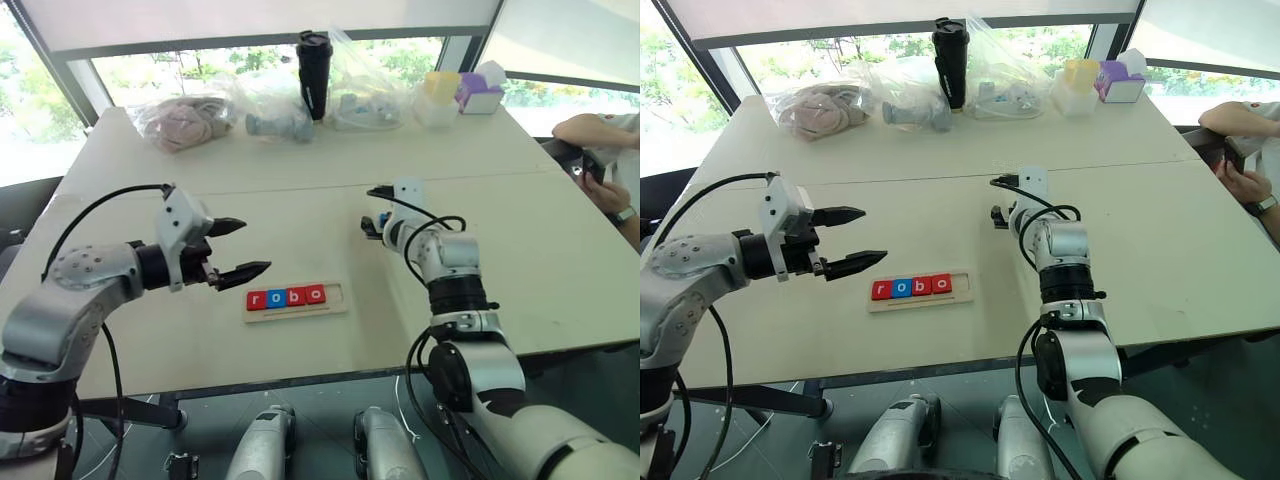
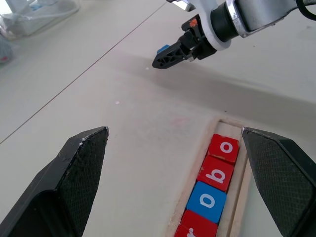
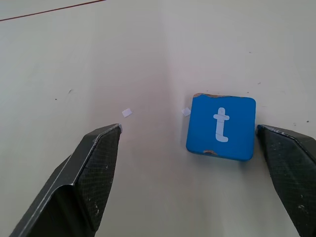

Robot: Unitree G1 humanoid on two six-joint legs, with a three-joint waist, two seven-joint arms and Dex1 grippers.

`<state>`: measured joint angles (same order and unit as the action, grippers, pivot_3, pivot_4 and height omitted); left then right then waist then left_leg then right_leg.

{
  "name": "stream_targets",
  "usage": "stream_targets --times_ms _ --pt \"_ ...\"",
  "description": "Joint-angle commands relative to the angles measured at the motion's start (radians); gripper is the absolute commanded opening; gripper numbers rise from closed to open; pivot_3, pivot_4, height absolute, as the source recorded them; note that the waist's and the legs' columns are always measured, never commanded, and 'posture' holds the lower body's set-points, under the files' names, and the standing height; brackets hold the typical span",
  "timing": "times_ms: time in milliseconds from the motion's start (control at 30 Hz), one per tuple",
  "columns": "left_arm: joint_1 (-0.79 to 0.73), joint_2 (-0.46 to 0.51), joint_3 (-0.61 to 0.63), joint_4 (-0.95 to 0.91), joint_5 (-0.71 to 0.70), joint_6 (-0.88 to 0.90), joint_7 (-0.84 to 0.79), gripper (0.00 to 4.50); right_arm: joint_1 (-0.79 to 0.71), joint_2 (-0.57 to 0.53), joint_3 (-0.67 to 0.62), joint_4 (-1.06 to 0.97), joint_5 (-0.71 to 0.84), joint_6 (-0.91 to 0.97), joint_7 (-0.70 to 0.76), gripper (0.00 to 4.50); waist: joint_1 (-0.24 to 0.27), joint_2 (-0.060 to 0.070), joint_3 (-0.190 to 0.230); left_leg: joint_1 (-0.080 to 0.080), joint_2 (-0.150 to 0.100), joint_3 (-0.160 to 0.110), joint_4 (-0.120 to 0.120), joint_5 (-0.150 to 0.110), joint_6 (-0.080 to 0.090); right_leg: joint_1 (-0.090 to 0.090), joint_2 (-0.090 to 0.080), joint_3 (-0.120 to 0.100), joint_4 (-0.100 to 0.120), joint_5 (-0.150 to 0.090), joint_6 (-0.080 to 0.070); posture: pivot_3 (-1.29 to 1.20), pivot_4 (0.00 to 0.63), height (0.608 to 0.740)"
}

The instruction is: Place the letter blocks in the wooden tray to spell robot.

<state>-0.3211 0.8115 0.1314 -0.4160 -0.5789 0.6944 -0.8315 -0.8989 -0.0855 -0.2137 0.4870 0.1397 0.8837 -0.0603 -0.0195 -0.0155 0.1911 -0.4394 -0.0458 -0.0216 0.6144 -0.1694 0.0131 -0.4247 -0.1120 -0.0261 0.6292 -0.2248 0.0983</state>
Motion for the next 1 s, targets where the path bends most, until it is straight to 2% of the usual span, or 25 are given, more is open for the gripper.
stream_targets --times_ms 33,133,233,300,400,467,567,633,767,1000 --pt "-0.006 -0.006 0.001 -0.033 -0.011 0.004 0.01 4.5 0.005 -0.001 0.014 0.023 -0.01 -0.02 -0.007 2.64 -0.001 0.0 0.0 0.0 0.0 0.0 0.0 0.0 0.0 0.0 0.0 0.0 0.0 0.0 0.0 0.0 0.15 0.74" --pt "-0.011 -0.013 -0.009 -0.029 -0.009 0.006 0.011 4.5 0.013 -0.024 0.049 0.002 -0.034 -0.035 0.004 1.18 -0.005 0.0 0.0 0.0 0.0 0.0 -0.001 0.0 0.0 -0.001 0.0 0.0 0.0 0.0 0.0 0.0 0.15 0.74" --pt "-0.014 -0.015 -0.016 -0.03 -0.009 0.01 0.01 4.5 0.028 -0.044 0.072 -0.056 -0.041 -0.025 0.016 1.16 -0.003 0.0 0.0 0.0 0.001 0.0 -0.001 0.0 0.0 -0.001 0.001 0.0 0.0 0.0 0.0 0.0 0.15 0.74" --pt "-0.016 -0.015 -0.019 -0.033 -0.013 0.014 0.007 4.5 0.059 -0.068 0.092 -0.168 -0.042 0.021 0.034 1.16 0.002 0.001 0.001 -0.001 0.001 0.0 -0.001 0.0 0.0 -0.001 0.001 0.0 0.0 0.0 0.0 0.0 0.15 0.74" --pt "-0.016 -0.013 -0.016 -0.033 -0.023 0.019 -0.003 4.5 0.203 -0.174 0.178 -0.548 -0.032 0.206 0.11 1.16 0.013 0.002 0.001 -0.004 0.001 -0.001 -0.001 0.0 0.0 -0.004 0.001 0.0 -0.001 0.0 0.0 0.0 0.15 0.74" --pt "-0.017 -0.013 -0.022 -0.025 -0.019 0.015 -0.008 4.5 0.268 -0.181 0.16 -0.716 0.005 0.351 0.121 1.16 0.009 0.002 0.001 -0.005 0.0 -0.001 -0.001 0.0 0.0 -0.004 0.0 0.0 -0.001 -0.001 0.001 0.0 0.15 0.74" --pt "-0.024 -0.017 -0.046 -0.011 -0.01 0.008 -0.019 4.5 0.346 -0.119 0.071 -0.947 0.032 0.63 0.118 1.16 0.003 0.002 0.001 -0.004 0.001 -0.001 -0.002 0.0 0.0 -0.004 0.0 0.0 -0.001 -0.001 0.001 0.0 0.15 0.74" --pt "-0.03 -0.017 -0.054 -0.005 -0.009 0.007 -0.028 4.5 0.392 -0.047 0.004 -1.041 0.047 0.72 0.108 1.16 0.006 0.002 0.001 -0.004 0.003 -0.001 -0.002 0.0 0.0 -0.004 0.002 0.0 -0.001 -0.001 0.0 0.0 0.15 0.74" --pt "-0.043 -0.007 -0.068 0.012 -0.004 0.002 -0.052 4.5 0.485 0.071 -0.063 -1.163 0.096 0.731 0.066 1.16 0.007 0.002 0.001 -0.004 0.006 -0.002 -0.002 -0.001 -0.002 -0.004 0.005 -0.002 -0.001 0.0 -0.002 0.0 0.15 0.74" --pt "-0.028 0.046 -0.112 0.045 0.029 -0.007 -0.132 4.5 0.581 0.11 -0.008 -1.22 0.213 0.731 0.005 1.16 0.004 0.003 0.001 -0.005 0.006 -0.001 -0.006 -0.002 -0.003 -0.004 0.003 -0.002 -0.013 0.002 -0.005 0.0 0.15 0.74"
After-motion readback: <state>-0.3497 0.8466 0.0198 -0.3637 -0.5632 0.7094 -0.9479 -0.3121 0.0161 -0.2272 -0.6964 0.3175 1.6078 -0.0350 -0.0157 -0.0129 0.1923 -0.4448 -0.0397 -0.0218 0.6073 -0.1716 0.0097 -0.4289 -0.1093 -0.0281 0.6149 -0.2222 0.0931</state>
